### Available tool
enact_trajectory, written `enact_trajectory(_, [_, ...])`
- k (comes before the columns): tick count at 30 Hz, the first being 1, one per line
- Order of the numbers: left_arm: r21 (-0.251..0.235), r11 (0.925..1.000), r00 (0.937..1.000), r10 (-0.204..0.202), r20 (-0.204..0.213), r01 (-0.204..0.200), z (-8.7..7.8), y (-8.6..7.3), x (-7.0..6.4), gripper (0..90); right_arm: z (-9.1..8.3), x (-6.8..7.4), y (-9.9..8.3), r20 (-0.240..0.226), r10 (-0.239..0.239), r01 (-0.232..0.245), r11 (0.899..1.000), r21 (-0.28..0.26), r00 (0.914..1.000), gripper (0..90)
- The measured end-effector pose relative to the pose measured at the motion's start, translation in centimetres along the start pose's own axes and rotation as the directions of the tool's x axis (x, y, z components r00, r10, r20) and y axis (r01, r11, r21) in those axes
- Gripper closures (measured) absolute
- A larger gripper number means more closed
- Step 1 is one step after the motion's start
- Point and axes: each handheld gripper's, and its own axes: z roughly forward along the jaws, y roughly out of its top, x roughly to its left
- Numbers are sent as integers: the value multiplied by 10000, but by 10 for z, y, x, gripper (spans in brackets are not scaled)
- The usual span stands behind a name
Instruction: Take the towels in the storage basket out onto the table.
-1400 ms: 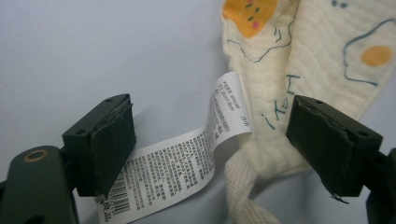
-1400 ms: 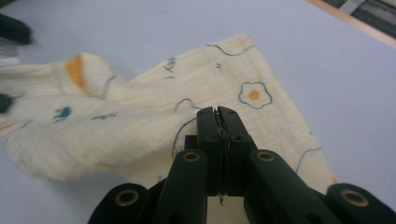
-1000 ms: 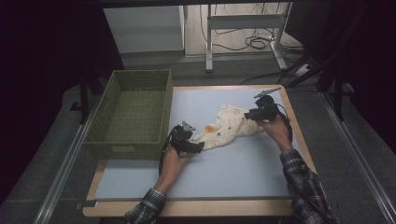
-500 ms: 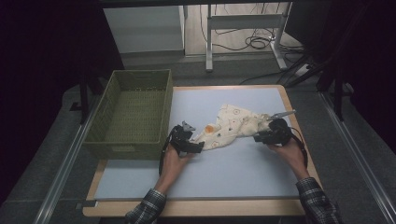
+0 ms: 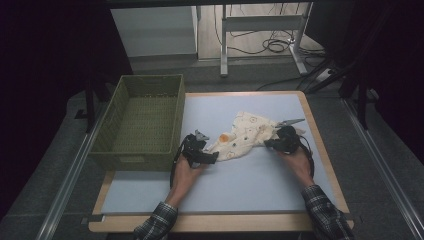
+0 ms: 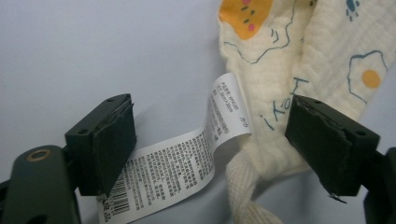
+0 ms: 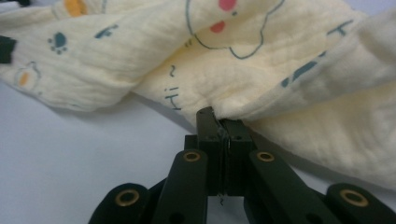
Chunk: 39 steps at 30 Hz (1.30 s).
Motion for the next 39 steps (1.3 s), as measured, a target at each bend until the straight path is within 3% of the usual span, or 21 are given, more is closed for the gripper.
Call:
enact_trajectory(3, [-102,9999,10000,-59,52,60,-1,0,-1,198,-14,4,1,-79,-197,196,9997,-125,9998,887])
enact_trajectory(7, [-180,9998,9998,-111,176,114,-5,0,-4,363,-47,12,-2,-270,-330,320,9988,-365,9991,886])
enact_trajectory(11, [-219,9997,9992,90,398,-81,-10,2,-10,454,-84,16,-11,-228,-303,294,9988,-392,9993,886])
enact_trajectory(18, [-521,9981,9959,364,826,-322,-28,5,-24,601,-135,10,-36,-123,203,-206,9996,-185,9997,878])
enact_trajectory(19, [-435,9981,9960,460,772,-427,-29,5,-25,601,-137,8,-41,53,225,-224,9997,-110,9997,868])
enact_trajectory(21, [-352,9981,9954,524,802,-497,-31,5,-28,557,-137,2,-51,406,474,-472,9989,-44,9981,745])
enact_trajectory(23, [-360,9979,9951,561,819,-533,-34,2,-29,529,-136,-3,-62,338,792,-795,9968,79,9963,716])
enact_trajectory(28, [-292,9978,9944,618,852,-595,-41,-7,-27,549,-141,-1,-88,270,831,-833,9965,47,9962,697])
enact_trajectory(34, [-143,9995,9940,282,1056,-268,-34,-19,-18,551,-135,15,-112,-328,862,-863,9963,3,9957,623])
enact_trajectory(39, [-262,9996,9928,153,1185,-123,-29,-24,-16,605,-118,27,-119,-746,769,-768,9970,42,9942,616])
